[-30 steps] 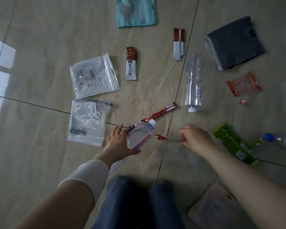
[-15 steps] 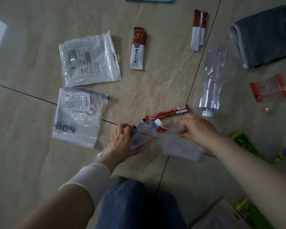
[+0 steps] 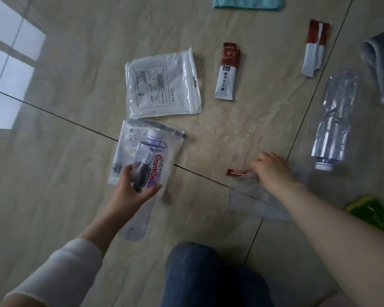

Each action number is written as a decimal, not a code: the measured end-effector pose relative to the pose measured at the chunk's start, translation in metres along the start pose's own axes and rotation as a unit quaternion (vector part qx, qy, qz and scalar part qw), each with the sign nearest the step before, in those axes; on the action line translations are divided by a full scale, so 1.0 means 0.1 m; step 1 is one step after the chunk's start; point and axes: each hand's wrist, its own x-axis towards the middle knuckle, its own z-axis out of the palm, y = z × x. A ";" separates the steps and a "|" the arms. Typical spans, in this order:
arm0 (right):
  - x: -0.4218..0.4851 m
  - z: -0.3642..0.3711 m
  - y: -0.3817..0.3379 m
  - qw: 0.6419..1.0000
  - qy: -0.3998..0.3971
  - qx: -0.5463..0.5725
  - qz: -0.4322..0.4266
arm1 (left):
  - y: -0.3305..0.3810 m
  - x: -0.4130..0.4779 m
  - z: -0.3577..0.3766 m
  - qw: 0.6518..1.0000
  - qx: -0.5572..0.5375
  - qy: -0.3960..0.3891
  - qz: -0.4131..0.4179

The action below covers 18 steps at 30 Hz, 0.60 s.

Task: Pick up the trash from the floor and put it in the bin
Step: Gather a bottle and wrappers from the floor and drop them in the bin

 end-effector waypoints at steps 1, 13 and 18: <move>-0.03 0.00 -0.04 1.000 -0.002 0.004 0.001 | -0.03 0.00 -0.03 1.000 -0.002 -0.002 -0.006; -1.52 -1.57 -0.39 0.872 0.010 0.427 0.238 | 1.18 -1.12 -0.64 0.984 -0.139 0.014 -0.114; -2.34 -2.50 -0.71 0.724 0.001 0.613 0.315 | 2.07 -1.85 -1.30 0.971 -0.197 0.022 -0.132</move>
